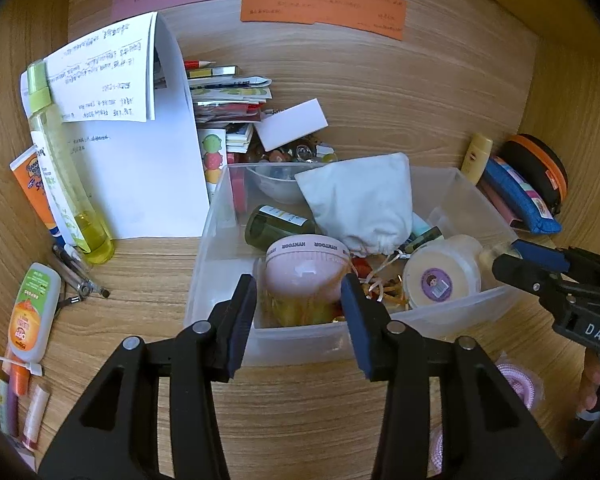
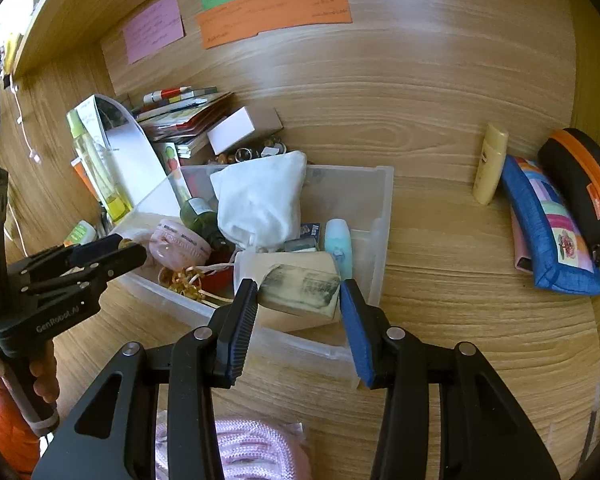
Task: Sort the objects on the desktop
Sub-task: 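Open both tools to drop the gourd and block into the box, then withdraw both open tools from the box toward the pink rope bag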
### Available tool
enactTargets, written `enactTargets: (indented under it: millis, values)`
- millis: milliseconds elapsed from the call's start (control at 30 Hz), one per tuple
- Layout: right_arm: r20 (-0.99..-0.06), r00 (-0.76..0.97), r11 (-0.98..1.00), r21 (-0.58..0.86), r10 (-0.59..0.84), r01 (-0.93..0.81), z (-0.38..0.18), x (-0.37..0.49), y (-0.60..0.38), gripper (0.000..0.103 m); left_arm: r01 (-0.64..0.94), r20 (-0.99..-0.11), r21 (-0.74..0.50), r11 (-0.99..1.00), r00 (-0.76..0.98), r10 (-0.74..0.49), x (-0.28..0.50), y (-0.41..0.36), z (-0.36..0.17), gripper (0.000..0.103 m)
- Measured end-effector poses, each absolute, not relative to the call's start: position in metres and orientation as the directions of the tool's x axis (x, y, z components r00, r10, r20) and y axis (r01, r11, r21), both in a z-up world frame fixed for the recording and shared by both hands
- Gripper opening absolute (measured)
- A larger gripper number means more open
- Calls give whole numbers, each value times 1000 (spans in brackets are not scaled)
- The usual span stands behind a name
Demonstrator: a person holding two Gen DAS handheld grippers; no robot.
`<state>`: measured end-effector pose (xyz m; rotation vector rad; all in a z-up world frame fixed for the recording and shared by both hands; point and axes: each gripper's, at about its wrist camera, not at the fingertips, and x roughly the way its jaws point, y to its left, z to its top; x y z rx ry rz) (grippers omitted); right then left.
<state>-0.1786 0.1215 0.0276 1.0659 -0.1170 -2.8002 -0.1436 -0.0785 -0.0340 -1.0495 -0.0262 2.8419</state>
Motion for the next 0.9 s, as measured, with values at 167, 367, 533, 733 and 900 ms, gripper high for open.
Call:
enactTargets:
  millis: [167, 367, 533, 733, 900]
  values:
    - [-658, -737, -988, 105, -154, 114, 27, -177, 117, 43, -99, -645, -61, -993, -755, 115, -143, -79, -34, 55]
    - [-649, -740, -984, 130, -175, 118, 29, -172, 117, 53, -100, -635, -46, -994, -765, 106, -134, -76, -30, 64]
    - [-622, -766, -987, 109, -161, 119, 37, -159, 114, 72, -89, -622, -28, -996, -778, 87, -123, -74, -25, 71]
    - [-596, -792, -991, 66, -132, 115, 45, -140, 112, 85, -75, -600, -22, -997, -796, 74, -106, -74, -17, 82]
    - [-615, -775, -989, 109, -146, 99, 40, -128, 120, 93, -62, -584, -32, -998, -809, 69, -88, -76, -11, 93]
